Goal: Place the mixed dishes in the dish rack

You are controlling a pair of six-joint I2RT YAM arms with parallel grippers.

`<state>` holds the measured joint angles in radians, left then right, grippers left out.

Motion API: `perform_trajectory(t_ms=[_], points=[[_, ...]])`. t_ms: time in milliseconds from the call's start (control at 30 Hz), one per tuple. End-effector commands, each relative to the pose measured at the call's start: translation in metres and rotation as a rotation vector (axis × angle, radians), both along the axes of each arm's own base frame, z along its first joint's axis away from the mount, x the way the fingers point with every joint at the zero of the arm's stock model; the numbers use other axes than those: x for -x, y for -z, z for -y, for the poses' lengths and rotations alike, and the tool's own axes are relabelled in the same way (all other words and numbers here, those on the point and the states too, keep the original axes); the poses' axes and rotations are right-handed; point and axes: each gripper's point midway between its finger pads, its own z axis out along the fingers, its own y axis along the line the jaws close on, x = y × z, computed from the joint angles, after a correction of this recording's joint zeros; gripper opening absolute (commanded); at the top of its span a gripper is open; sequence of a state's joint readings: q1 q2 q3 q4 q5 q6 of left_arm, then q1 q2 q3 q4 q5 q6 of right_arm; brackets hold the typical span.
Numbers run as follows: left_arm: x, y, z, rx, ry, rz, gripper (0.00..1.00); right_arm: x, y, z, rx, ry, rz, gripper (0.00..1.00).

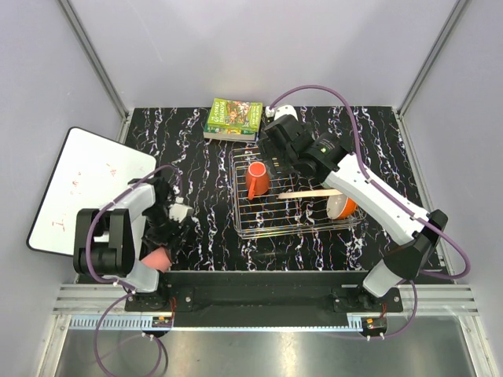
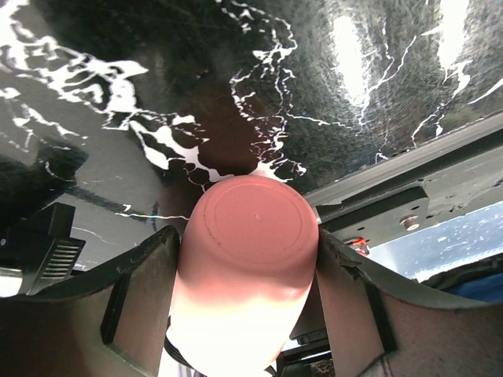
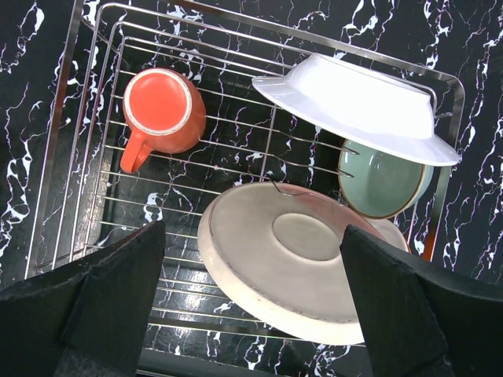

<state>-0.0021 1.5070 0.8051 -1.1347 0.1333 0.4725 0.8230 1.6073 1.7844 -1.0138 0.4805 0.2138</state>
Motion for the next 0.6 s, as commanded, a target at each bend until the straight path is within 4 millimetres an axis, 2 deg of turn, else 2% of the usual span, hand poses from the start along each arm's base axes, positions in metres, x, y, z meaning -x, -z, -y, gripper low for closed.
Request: perform_trajectory(t_ms=[0, 67, 133, 233, 267, 333, 367, 433, 467, 533, 567], points=[[-0.008, 0.01, -0.001, -0.044, 0.035, 0.012, 0.0, -0.001, -0.028, 0.002, -0.062, 0.021, 0.08, 1.0], [-0.008, 0.013, 0.001, -0.044, 0.049, 0.0, 0.0, -0.001, -0.029, 0.003, -0.065, 0.021, 0.083, 1.0], [-0.016, 0.01, 0.006, -0.03, 0.047, 0.014, 0.0, -0.001, -0.03, 0.003, -0.066, 0.02, 0.085, 1.0], [-0.041, 0.0, 0.017, -0.003, 0.059, 0.061, 0.0, -0.002, -0.029, 0.0, -0.066, 0.012, 0.082, 1.0], [-0.06, -0.01, 0.023, 0.014, 0.06, 0.106, 0.0, -0.003, -0.03, 0.0, -0.066, 0.013, 0.086, 1.0], [-0.072, -0.019, 0.037, 0.049, 0.068, 0.104, 0.0, -0.004, -0.03, -0.002, -0.066, 0.011, 0.086, 1.0], [-0.094, -0.033, 0.045, 0.07, 0.073, 0.161, 0.0, -0.005, -0.03, -0.002, -0.062, 0.008, 0.086, 1.0], [-0.106, -0.047, 0.064, 0.123, 0.082, 0.175, 0.0, -0.005, -0.031, -0.001, -0.06, 0.013, 0.092, 1.0], [-0.124, -0.063, 0.075, 0.153, 0.097, 0.231, 0.0, -0.006, -0.031, -0.002, -0.061, 0.012, 0.091, 1.0], [-0.131, -0.079, 0.093, 0.221, 0.092, 0.238, 0.0, -0.006, -0.034, 0.0, -0.057, 0.02, 0.101, 1.0], [-0.142, -0.093, 0.103, 0.257, 0.1, 0.281, 0.0, -0.006, -0.034, 0.001, -0.055, 0.021, 0.102, 1.0]])
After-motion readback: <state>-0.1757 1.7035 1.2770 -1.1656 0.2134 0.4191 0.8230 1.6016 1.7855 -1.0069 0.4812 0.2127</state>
